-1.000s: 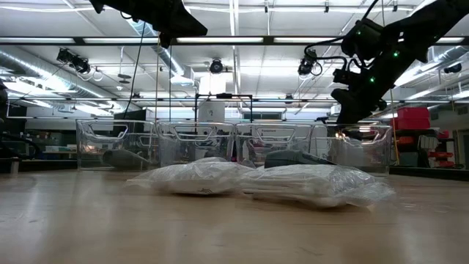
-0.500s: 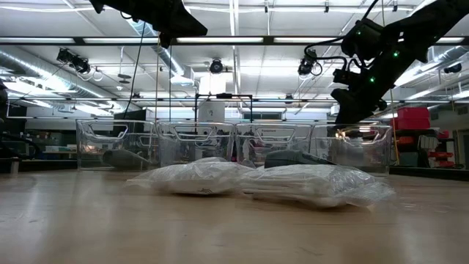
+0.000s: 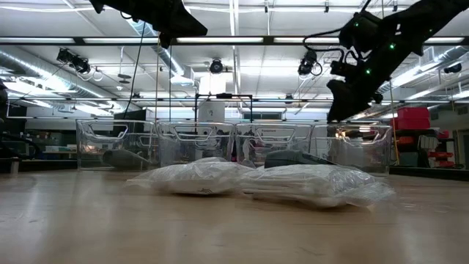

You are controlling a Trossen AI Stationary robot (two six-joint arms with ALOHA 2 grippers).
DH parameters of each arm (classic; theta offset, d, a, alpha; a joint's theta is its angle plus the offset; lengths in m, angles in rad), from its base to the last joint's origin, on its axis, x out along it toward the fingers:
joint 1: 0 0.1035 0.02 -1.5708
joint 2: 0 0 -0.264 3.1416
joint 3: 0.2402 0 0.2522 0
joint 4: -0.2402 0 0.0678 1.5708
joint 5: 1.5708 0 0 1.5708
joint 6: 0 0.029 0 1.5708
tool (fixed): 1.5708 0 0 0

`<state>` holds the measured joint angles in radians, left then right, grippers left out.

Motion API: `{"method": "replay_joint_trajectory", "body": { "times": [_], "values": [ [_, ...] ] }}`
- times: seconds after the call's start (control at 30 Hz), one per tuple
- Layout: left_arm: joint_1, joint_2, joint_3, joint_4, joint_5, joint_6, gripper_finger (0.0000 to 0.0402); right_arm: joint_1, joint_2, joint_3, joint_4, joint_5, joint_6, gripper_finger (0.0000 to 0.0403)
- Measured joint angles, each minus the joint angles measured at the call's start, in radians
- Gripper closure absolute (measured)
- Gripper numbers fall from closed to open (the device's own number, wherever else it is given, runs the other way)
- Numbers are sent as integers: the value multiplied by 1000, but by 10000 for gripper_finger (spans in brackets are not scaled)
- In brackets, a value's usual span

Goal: Pick & Place Travel size toiletries
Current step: Put the gray deodorant into the left transparent bin

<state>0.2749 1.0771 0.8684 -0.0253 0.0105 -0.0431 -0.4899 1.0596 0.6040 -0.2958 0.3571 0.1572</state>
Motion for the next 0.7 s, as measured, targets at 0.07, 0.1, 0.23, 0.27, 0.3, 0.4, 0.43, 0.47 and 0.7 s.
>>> {"method": "replay_joint_trajectory", "body": {
  "times": [0.07, 0.1, 0.23, 0.27, 0.3, 0.4, 0.43, 0.47, 0.7],
  "values": [
    [0, 0, 0, 0, 0, -3, 381, 9, -1, 30, -2, 0, -6, 182],
    [0, 0, 0, 0, 0, -3, 381, 15, -1, 45, 2, 0, -9, 185],
    [0, 0, 0, 0, 0, -4, 381, 45, -2, 94, 1, 0, -16, 197],
    [0, 0, 0, 0, 0, -5, 381, 53, -2, 103, 2, 0, -16, 200],
    [0, 0, 0, 0, 0, -5, 381, 60, -2, 112, 2, 0, -16, 203],
    [0, 0, 0, 0, 0, -6, 381, 85, -2, 122, 2, -1, -16, 212],
    [0, 0, 0, 0, 0, -6, 381, 95, -2, 122, 4, 0, -16, 215],
    [0, 0, 0, 0, 0, -6, 381, 105, -2, 122, 6, 0, -16, 217],
    [0, 0, 0, 0, 0, -6, 381, 205, -2, 122, 21, -27, 3, 227]
  ]
}}
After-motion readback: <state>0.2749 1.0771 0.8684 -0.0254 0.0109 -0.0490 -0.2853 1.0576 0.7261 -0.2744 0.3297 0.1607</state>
